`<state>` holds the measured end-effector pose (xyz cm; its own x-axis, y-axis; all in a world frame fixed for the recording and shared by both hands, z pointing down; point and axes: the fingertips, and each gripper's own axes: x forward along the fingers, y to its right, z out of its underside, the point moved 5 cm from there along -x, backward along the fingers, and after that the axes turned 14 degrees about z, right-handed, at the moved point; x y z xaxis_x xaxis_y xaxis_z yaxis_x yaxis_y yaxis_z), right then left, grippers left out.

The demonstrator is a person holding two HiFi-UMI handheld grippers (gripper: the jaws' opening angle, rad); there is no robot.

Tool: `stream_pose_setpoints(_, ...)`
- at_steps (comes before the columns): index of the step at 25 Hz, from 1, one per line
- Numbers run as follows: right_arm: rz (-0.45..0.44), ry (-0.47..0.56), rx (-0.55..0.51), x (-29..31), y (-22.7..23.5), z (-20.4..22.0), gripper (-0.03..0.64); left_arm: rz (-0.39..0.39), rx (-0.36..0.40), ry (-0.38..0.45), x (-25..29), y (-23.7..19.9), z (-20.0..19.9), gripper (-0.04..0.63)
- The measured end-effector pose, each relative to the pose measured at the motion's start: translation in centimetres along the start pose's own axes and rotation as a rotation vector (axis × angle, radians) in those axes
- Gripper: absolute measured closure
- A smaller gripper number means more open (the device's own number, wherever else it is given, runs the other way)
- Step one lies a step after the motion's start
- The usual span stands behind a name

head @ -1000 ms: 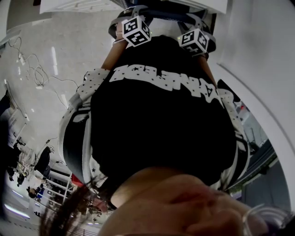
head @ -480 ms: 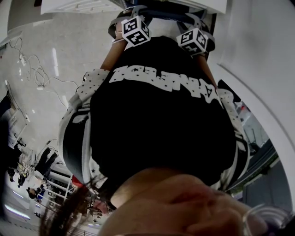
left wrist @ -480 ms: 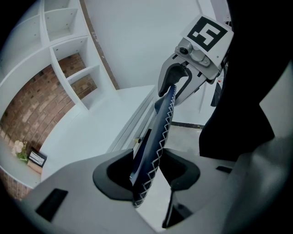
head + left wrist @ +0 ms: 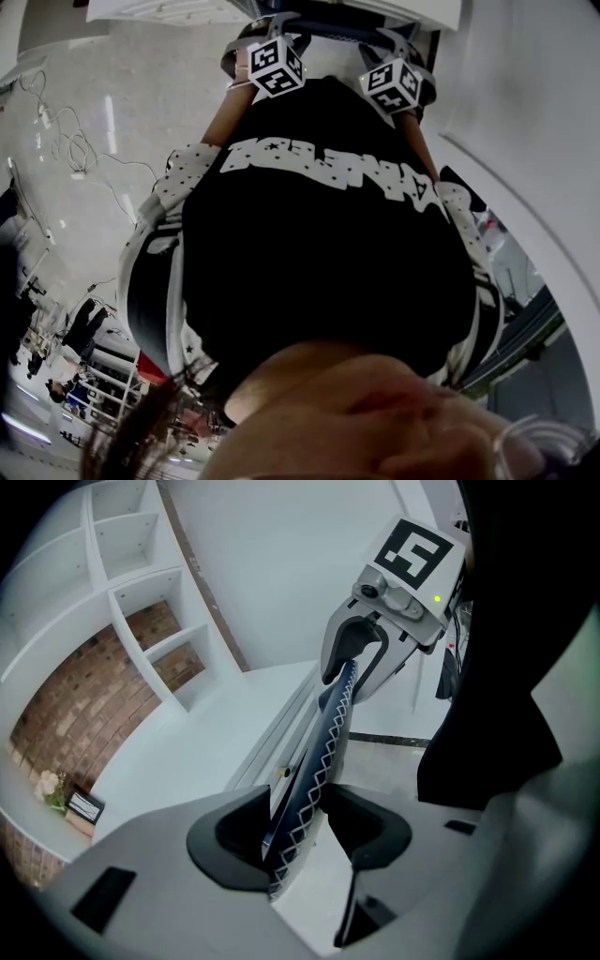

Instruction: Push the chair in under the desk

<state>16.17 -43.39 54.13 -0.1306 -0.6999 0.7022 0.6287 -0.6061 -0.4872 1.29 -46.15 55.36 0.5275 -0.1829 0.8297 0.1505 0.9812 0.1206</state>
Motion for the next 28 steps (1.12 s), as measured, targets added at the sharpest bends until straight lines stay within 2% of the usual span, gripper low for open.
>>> stream_pose_setpoints(4,-0.005,0.019,-0.005,0.3,-0.4,0.0,0.431,-0.024,-0.023,0.016,-0.4,0.2,0.3,0.376)
stream_pose_setpoints(7,0.0,0.048,0.037,0.0,-0.3,-0.1,0.391,-0.037,-0.079,0.056,-0.8,0.2,0.5,0.374)
stream_pose_setpoints(13,0.04,0.123,0.096,-1.9,0.4,-0.6,0.388,-0.078,-0.136,0.132,-2.1,0.3,-0.1,0.374)
stream_pose_setpoints(19,0.084,0.28,0.321,-4.8,2.9,-2.2,0.39,-0.128,-0.155,0.314,-5.5,0.6,-2.7,0.377)
stream_pose_setpoints(21,0.102,0.327,0.383,-5.8,3.9,-2.5,0.418,-0.147,-0.18,0.405,-7.1,0.3,-3.8,0.413)
stream_pose_setpoints(24,0.144,0.392,0.42,-7.5,5.5,-3.1,0.504,-0.17,-0.217,0.542,-9.7,-0.3,-5.6,0.457)
stream_pose_setpoints(25,0.153,0.416,0.434,-8.0,6.0,-3.3,0.536,-0.18,-0.223,0.571,-10.5,-0.5,-6.1,0.487)
stream_pose_setpoints(28,0.163,0.49,0.498,-9.5,7.3,-4.1,0.565,-0.217,-0.225,0.621,-12.5,-1.2,-6.9,0.551)
